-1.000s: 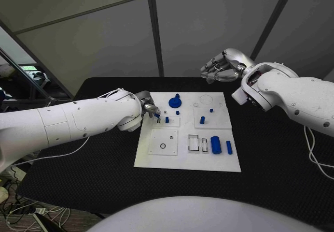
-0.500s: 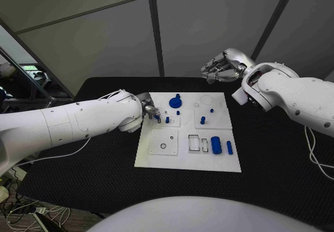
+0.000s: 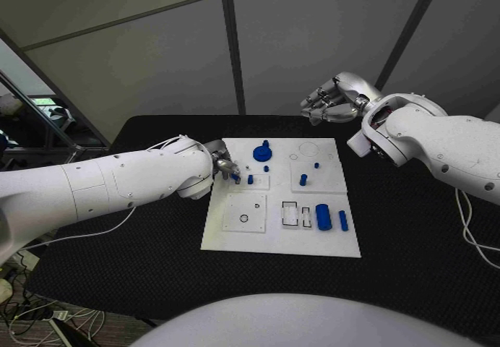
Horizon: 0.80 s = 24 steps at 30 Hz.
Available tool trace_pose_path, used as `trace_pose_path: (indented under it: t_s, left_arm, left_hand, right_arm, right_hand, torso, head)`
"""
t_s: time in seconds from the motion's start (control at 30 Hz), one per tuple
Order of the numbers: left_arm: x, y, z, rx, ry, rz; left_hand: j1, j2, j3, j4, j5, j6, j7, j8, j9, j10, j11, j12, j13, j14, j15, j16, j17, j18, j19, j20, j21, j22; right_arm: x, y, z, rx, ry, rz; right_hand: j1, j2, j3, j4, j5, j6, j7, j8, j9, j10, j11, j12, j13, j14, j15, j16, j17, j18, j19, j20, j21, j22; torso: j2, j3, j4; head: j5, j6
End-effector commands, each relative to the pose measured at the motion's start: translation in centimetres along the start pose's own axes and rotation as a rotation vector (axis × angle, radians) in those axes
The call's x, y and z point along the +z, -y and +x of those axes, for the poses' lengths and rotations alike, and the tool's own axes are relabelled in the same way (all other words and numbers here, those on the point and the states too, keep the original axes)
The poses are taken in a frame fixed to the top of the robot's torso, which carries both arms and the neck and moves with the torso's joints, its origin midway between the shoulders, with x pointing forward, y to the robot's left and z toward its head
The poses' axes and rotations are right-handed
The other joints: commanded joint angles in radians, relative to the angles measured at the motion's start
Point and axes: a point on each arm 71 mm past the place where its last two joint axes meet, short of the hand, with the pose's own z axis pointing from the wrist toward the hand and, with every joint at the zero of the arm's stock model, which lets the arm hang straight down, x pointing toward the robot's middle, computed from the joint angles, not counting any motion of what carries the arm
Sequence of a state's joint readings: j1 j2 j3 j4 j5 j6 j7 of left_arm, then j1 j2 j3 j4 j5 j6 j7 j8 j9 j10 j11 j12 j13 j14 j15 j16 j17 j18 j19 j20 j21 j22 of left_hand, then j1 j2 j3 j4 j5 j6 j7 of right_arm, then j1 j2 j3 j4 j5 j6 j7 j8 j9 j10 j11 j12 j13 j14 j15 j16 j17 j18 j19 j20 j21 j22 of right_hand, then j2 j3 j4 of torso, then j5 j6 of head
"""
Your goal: Assemble the parts on the task board
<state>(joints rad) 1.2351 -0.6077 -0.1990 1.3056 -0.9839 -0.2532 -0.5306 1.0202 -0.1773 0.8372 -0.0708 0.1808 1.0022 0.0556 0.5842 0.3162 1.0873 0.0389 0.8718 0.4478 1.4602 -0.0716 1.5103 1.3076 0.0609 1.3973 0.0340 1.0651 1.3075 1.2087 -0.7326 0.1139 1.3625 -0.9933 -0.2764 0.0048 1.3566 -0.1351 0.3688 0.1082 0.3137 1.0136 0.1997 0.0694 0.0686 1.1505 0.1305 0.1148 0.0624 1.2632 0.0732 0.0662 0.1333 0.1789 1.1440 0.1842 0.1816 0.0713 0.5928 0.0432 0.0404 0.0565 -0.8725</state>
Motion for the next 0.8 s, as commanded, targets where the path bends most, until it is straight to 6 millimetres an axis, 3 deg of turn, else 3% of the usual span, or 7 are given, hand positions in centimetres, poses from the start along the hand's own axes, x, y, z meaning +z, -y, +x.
trace_pose_path:
  t_s: [0.03,0.8]
  left_arm:
    - [-0.05,0.12,0.13,0.016,-0.012,-0.002]
    - [0.23,0.02,0.46,0.027,-0.029,-0.011]
  left_hand:
    - [0.010,0.022,0.069,-0.074,0.005,-0.009,-0.002,0.005,0.218,0.060,-0.058,0.008,0.002,0.056,-0.002,0.004,0.114,0.030,0.009,0.002,0.009,0.145]
    - [0.004,0.026,0.060,-0.071,0.011,-0.020,-0.002,0.012,0.221,0.062,-0.058,0.021,0.009,0.063,-0.002,0.011,0.130,0.027,0.015,0.002,0.023,0.148]
  right_arm:
    - [0.04,-0.20,-0.04,-0.002,0.001,-0.010]
    - [0.02,-0.19,-0.05,-0.003,0.001,-0.010]
  right_hand:
    - [-0.002,0.009,0.001,0.005,0.004,-0.006,0.003,-0.003,-0.001,-0.002,0.006,-0.005,0.001,0.000,0.007,-0.002,-0.001,0.005,0.007,-0.003,-0.005,-0.001]
    - [0.000,0.009,0.002,0.005,0.004,-0.006,0.003,-0.003,-0.001,-0.002,0.005,-0.005,0.001,0.000,0.007,-0.002,-0.002,0.005,0.008,-0.003,-0.006,-0.001]
  torso:
    - [0.000,-0.0001,-0.0002]
    - [0.000,0.0000,0.0003]
  head:
    - [0.000,0.000]
    - [-0.005,0.000]
